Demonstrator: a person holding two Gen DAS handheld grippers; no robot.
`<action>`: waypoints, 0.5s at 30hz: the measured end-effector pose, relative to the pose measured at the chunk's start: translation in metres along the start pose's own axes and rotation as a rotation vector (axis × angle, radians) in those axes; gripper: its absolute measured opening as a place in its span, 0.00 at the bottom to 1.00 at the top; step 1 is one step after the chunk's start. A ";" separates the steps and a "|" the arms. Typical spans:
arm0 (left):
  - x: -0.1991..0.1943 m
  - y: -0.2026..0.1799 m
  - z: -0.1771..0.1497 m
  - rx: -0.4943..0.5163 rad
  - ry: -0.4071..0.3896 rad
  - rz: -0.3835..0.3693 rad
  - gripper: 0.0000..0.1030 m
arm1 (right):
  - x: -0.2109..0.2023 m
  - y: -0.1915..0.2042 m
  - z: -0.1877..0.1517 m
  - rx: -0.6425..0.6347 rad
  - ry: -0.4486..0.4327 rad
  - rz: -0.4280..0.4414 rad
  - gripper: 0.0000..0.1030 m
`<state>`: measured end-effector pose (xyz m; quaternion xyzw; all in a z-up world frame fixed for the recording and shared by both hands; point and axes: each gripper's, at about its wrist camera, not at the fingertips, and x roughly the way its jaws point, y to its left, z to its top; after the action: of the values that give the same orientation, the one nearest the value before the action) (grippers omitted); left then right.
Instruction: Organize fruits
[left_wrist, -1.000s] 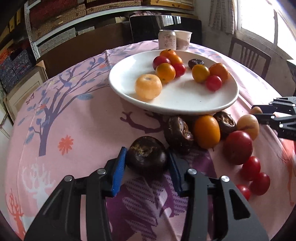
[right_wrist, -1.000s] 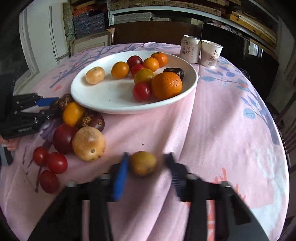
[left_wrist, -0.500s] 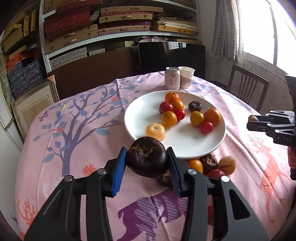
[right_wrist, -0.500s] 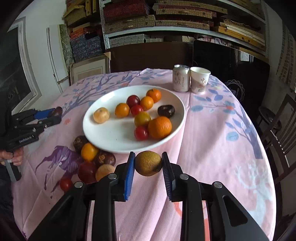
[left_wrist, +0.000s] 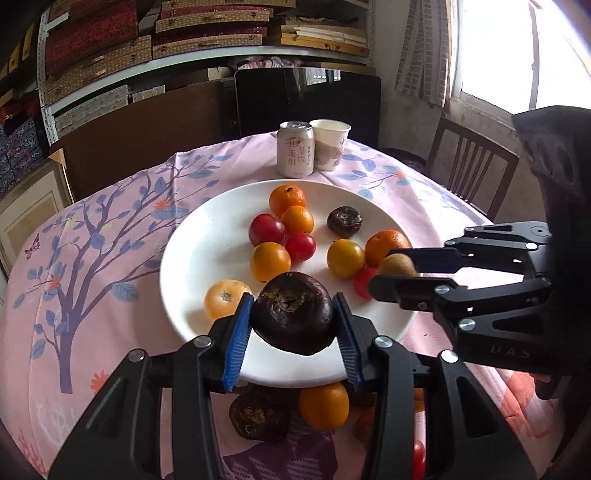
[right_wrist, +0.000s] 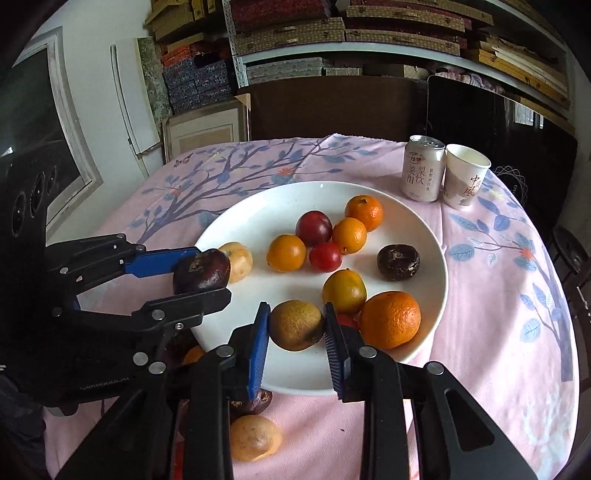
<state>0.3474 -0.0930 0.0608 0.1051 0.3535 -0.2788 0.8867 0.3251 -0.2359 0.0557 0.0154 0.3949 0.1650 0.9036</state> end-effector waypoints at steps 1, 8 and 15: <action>-0.002 0.001 -0.002 -0.004 -0.019 -0.005 0.47 | 0.001 0.001 -0.001 -0.012 -0.002 0.019 0.29; -0.032 0.025 -0.022 -0.043 -0.033 0.133 0.96 | -0.016 -0.032 -0.017 0.146 -0.031 0.028 0.96; -0.031 0.041 -0.064 -0.024 0.052 0.155 0.96 | -0.017 -0.008 -0.056 -0.002 0.046 -0.013 0.96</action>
<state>0.3162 -0.0218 0.0351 0.1287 0.3703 -0.2023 0.8974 0.2762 -0.2541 0.0280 0.0081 0.4153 0.1597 0.8955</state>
